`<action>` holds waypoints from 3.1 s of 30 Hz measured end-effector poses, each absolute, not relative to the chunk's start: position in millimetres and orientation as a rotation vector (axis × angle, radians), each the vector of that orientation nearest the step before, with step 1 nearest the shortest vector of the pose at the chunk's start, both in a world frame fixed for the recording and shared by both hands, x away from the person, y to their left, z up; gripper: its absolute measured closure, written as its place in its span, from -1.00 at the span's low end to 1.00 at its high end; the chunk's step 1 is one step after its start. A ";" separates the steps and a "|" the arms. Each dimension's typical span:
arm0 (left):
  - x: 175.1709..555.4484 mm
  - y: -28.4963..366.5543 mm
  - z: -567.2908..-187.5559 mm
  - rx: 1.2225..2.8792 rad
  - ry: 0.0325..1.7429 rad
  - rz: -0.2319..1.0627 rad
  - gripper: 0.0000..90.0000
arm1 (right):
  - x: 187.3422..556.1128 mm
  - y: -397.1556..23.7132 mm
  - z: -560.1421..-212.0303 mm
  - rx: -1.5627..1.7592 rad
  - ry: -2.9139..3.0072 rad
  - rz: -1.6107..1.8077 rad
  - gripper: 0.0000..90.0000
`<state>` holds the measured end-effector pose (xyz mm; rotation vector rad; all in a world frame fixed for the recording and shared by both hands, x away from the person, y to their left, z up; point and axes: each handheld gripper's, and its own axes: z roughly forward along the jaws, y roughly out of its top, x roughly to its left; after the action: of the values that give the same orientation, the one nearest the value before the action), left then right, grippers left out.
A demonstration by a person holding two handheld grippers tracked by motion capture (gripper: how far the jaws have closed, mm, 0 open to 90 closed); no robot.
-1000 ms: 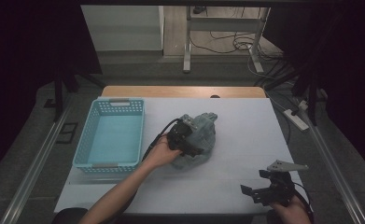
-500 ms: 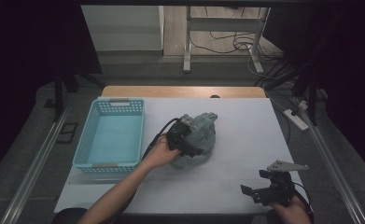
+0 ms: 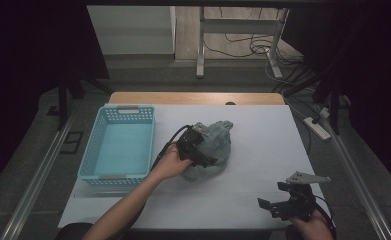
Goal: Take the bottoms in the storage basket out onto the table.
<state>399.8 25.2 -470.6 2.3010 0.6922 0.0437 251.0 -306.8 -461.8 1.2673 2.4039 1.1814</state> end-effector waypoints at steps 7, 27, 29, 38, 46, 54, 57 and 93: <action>398.2 27.0 -467.3 2.294 0.693 0.042 -1.00 | 251.0 -306.8 -461.8 1.267 2.404 1.182 -1.00; 390.9 34.7 -452.2 2.262 0.673 0.033 -1.00 | 251.2 -306.9 -461.8 1.270 2.405 1.183 -1.00; 389.9 34.7 -451.0 2.253 0.670 0.021 -1.00 | 251.2 -306.9 -461.8 1.269 2.406 1.183 -1.00; 387.8 35.6 -449.7 2.250 0.662 0.008 -1.00 | 251.1 -307.0 -461.7 1.269 2.405 1.184 -1.00; 386.2 38.7 -447.3 2.245 0.659 -0.007 -1.00 | 251.0 -307.1 -461.6 1.265 2.408 1.183 -1.00; 385.2 41.7 -445.3 2.242 0.650 -0.012 -1.00 | 251.0 -306.9 -461.8 1.264 2.408 1.185 -1.00; 384.8 43.7 -443.8 2.241 0.651 -0.007 -1.00 | 251.1 -306.9 -461.8 1.266 2.407 1.185 -1.00; 376.8 66.4 -433.2 2.208 0.642 -0.073 -1.00 | 251.4 -306.9 -461.8 1.268 2.409 1.186 -1.00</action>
<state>376.8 66.4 -433.2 2.2081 0.6422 -0.0734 251.4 -306.9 -461.8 1.2677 2.4094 1.1862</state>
